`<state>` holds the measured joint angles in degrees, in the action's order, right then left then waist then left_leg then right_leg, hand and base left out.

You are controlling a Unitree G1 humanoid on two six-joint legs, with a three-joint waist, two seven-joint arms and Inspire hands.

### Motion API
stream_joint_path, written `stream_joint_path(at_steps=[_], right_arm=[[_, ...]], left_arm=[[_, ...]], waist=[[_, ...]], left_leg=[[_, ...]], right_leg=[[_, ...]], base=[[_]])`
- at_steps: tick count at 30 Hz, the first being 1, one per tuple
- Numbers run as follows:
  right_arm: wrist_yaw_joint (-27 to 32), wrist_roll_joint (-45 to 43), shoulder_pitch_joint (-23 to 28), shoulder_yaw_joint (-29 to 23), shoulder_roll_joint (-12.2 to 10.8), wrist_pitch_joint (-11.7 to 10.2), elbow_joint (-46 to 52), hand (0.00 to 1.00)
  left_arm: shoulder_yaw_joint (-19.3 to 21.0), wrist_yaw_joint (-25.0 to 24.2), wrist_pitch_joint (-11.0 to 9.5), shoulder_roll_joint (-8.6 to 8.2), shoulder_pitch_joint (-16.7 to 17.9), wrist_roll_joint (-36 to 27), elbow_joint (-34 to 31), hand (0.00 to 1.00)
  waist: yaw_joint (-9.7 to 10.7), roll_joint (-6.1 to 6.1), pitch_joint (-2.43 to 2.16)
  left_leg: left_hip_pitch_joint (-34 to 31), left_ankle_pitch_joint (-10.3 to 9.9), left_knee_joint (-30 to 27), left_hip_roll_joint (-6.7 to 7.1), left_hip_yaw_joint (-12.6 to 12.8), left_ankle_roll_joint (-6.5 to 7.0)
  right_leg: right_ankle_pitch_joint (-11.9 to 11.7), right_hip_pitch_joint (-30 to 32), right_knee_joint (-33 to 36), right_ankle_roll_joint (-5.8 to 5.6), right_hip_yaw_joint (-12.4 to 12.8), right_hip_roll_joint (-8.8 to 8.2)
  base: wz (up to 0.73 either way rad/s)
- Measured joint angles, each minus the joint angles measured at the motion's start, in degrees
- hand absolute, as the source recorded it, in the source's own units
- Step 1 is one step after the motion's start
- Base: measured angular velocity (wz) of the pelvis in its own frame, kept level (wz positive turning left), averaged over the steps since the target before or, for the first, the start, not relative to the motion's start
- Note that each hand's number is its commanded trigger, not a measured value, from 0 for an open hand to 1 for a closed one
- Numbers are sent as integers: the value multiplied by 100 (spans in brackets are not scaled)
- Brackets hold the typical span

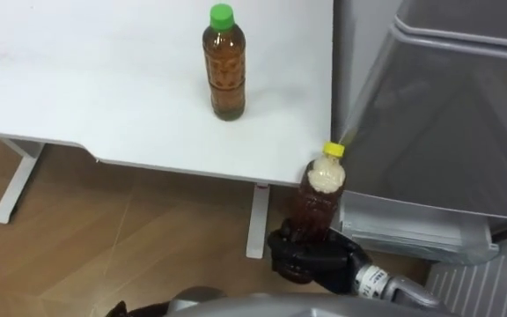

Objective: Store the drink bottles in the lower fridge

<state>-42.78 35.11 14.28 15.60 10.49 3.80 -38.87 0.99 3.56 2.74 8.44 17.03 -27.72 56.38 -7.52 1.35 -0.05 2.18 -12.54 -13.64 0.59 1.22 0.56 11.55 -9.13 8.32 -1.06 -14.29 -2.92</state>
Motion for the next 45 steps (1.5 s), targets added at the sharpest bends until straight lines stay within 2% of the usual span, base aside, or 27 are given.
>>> stream_joint_path(at_steps=[2, 4, 5, 10, 15, 19, 26, 30, 35, 37, 42, 45], right_arm=[[9, 93, 86, -75, 23, 62, -222, 100], [305, 183, 37, -220, 48, 266, -605, 100], [359, 329, 30, -234, 46, 271, -633, 100], [427, 569, 3, -268, 41, 268, -776, 100], [401, 615, -157, -341, 21, 250, -1129, 100], [405, 633, -187, -344, 22, 185, -1242, 100], [402, 724, -189, -342, 17, 136, -1329, 100], [506, 1267, -190, -359, 16, 129, -1513, 100], [853, 1838, -304, -641, -64, 265, -1933, 100], [1092, 2346, -301, -718, -68, 329, -2086, 100], [1497, 3193, -276, -831, -45, 334, -2230, 100], [1782, 3558, -251, -910, -49, 336, -2257, 100]], left_arm=[[5, -76, 6, 10, -4, 103, 2, 0], [-9, -206, 28, 43, -26, 121, 49, 0], [-11, -258, 70, 68, -48, 121, 51, 0], [-24, -404, 90, 106, -86, 146, 62, 0], [-15, -513, 90, 133, -115, 278, 57, 0], [8, -545, 90, 149, -127, 322, 70, 0], [60, -548, 90, 148, -176, 360, 104, 0], [54, -528, 90, 144, -244, 359, 155, 0], [65, -495, 87, 140, -356, 361, 370, 0], [84, -485, 87, 121, -366, 360, 394, 0], [50, -392, 87, 89, -353, 357, 430, 0], [50, -356, 74, 89, -334, 316, 543, 0]], waist=[[23, -12, -2], [87, -42, 8], [143, -47, 5], [297, -73, 12], [313, -42, 26], [313, 2, 2], [307, 40, -3], [306, 39, -6], [306, -7, -22], [287, -37, -12], [304, -101, 26], [274, -120, 33]], left_leg=[[6, 0, -2, -2, 2, 0], [-14, 1, -12, -24, 42, -1], [-62, 4, -24, -27, 30, -7], [-152, 22, -101, -27, 2, -8], [-204, 26, -120, -20, 10, -1], [-238, 36, -86, -13, 22, 8], [-187, 36, -29, -10, 53, 9], [-162, 36, -6, -10, 88, 11], [-136, 34, 4, -16, 104, 11], [-90, 33, 17, -18, 104, 10], [-45, 32, 89, -22, 105, 7], [13, 31, 115, -23, 134, 7]], right_leg=[[0, -1, 37, 0, 15, -1], [-20, 27, 52, 14, 52, 9], [-32, 60, 54, 22, 34, 12], [-40, 105, 61, 26, 11, 17], [-35, 185, 29, 18, 19, 12], [-38, 243, 22, 14, 49, 11], [-44, 231, -47, 1, 94, 16], [-58, 227, -46, -7, 144, 17], [-60, 205, -32, -7, 158, 18], [-60, 164, -26, -7, 173, 24], [-60, 98, -28, -7, 165, 30], [-60, 70, -19, -7, 184, 27]], base=[[-2], [-10], [0], [4], [0], [-1], [-2], [-5], [-1], [0], [0], [-4]])
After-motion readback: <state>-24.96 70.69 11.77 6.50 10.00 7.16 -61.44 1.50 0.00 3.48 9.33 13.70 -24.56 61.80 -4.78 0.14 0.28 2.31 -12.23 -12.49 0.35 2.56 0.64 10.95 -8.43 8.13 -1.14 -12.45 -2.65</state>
